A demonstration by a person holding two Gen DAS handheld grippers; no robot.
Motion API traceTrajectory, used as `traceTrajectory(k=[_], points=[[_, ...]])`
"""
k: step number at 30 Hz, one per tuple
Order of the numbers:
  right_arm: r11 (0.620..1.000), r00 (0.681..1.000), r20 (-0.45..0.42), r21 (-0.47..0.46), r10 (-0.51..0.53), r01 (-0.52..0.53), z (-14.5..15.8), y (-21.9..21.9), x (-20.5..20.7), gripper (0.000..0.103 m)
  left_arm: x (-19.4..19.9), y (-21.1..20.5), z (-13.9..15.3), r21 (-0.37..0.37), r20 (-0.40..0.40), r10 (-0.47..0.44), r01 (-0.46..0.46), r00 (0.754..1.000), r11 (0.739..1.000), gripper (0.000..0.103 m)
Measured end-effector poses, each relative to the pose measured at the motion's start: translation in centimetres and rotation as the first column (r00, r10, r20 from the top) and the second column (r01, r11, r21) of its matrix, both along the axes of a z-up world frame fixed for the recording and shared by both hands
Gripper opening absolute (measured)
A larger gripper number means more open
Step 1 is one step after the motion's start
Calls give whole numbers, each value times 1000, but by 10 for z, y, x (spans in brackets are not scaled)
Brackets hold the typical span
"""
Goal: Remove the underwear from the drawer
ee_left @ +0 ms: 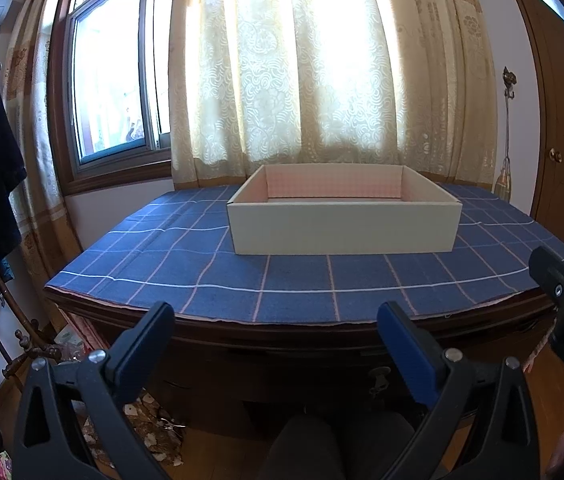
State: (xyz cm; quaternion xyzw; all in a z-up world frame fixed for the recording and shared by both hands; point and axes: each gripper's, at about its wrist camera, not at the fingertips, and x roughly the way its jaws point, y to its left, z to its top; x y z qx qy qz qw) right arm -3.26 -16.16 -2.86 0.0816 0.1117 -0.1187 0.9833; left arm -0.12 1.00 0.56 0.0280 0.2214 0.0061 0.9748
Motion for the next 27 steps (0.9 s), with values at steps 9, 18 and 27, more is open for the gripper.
traceTrajectory(k=[9, 18, 27], points=[[1000, 1000, 1, 0, 1, -1, -1, 1, 0, 103, 0, 0, 0, -2, -1, 2, -2, 1000, 1000, 103], [1000, 1000, 1, -3, 2, -2, -1, 2, -1, 103, 0, 1, 1, -5, 0, 1, -1, 1000, 1000, 103], [1000, 1000, -2, -2, 3, -3, 0, 2, -1, 103, -1, 1, 1, -8, 1, 2, -2, 1000, 1000, 103]])
